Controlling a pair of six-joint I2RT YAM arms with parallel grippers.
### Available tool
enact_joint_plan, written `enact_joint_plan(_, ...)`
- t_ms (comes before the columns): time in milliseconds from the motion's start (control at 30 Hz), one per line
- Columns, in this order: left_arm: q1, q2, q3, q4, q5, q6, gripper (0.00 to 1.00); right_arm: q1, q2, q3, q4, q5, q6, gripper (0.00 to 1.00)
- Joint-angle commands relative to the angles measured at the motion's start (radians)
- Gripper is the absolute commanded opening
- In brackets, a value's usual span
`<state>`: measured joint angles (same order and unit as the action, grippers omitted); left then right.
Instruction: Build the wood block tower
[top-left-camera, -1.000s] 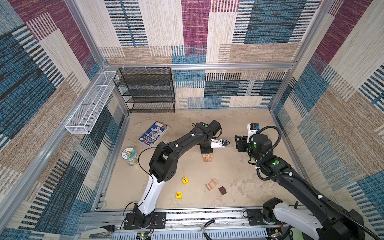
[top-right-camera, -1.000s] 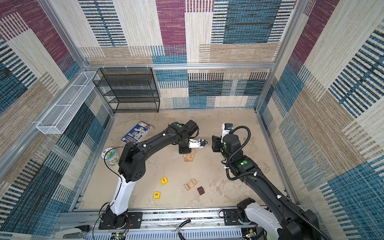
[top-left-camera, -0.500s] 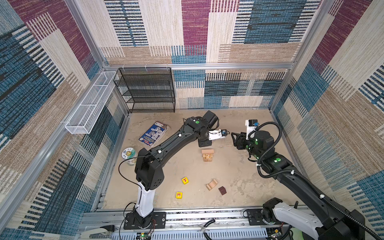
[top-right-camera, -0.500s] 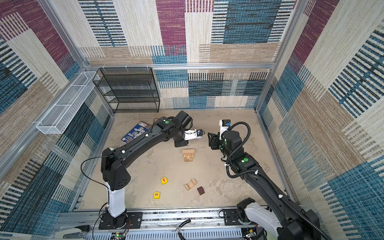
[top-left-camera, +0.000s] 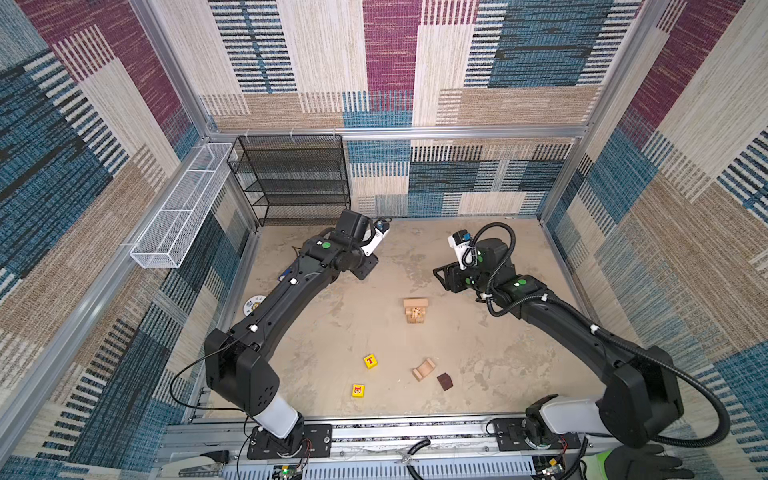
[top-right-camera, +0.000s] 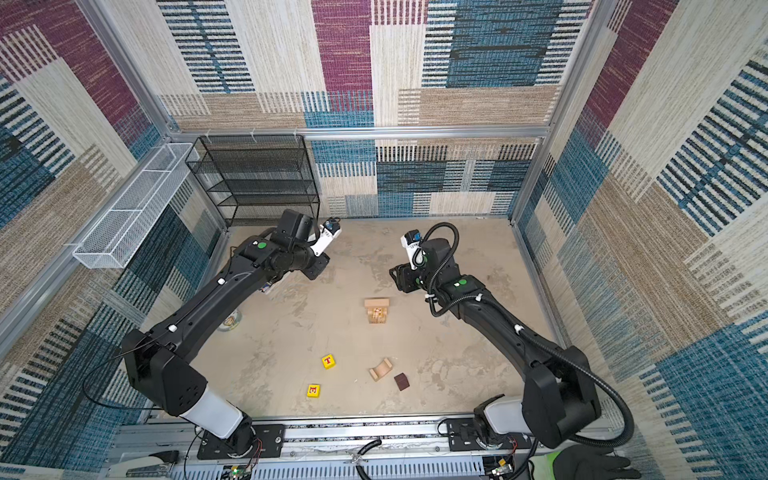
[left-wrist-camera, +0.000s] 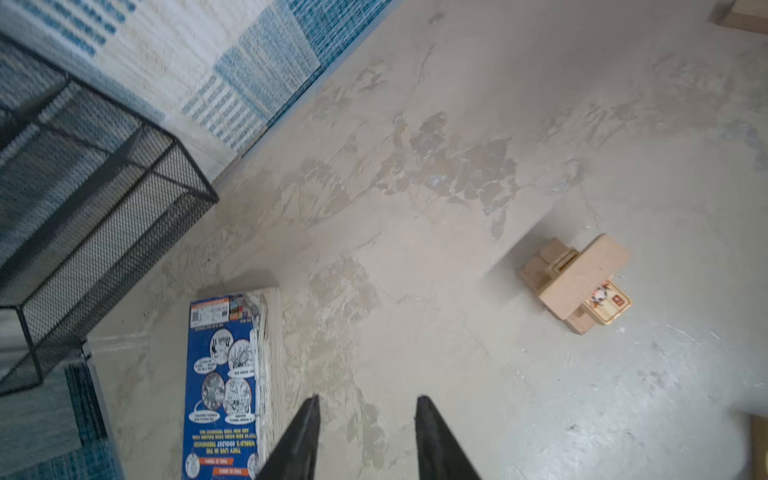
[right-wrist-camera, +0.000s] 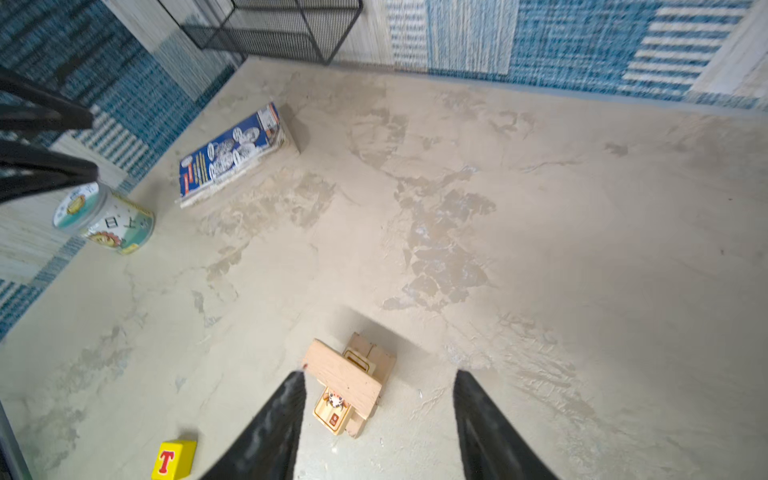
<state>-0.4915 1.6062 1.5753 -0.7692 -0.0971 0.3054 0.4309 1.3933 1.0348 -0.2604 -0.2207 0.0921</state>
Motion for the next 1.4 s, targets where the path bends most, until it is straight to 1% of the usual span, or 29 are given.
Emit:
enact_joint_plan(0,0.007,-0.007,0.011,0.024,0.039,-0.108,0.42,0.008,0.036,0.009,-0.001,-0.006,-0.055,0.58)
enact_joint_plan(100,0.008,-0.012,0.021,0.015,0.057,-0.121,0.42,0.034,0.066,0.015,-0.002,0.045,-0.049,0.54)
enact_joint_plan(233,0.008,-0.027,0.012,0.011,0.038,-0.131,0.43,0.129,0.101,0.028,-0.043,0.160,-0.041,0.48)
enact_joint_plan(333,0.008,-0.030,0.015,0.009,0.001,-0.132,0.43,0.200,0.117,0.027,-0.054,0.214,-0.060,0.49)
enact_joint_plan(400,0.008,-0.033,0.015,0.008,-0.021,-0.134,0.45,0.221,0.133,0.025,-0.051,0.231,-0.086,0.51)
enact_joint_plan(533,0.008,-0.035,0.014,0.007,-0.045,-0.138,0.46,0.224,0.176,0.024,-0.030,0.214,-0.169,0.53)
enact_joint_plan(633,0.008,-0.039,0.012,0.010,-0.053,-0.136,0.46,0.224,0.194,0.025,-0.014,0.212,-0.206,0.54)
enact_joint_plan(800,0.010,-0.049,0.009,0.011,-0.064,-0.135,0.47,0.226,0.207,0.022,-0.005,0.212,-0.224,0.55)
enact_joint_plan(1000,0.009,-0.053,0.005,0.011,-0.045,-0.131,0.47,0.243,0.252,0.027,-0.022,0.234,-0.248,0.57)
enact_joint_plan(1367,0.008,-0.046,0.003,0.004,-0.040,-0.116,0.47,0.251,0.310,0.050,-0.023,0.254,-0.259,0.58)
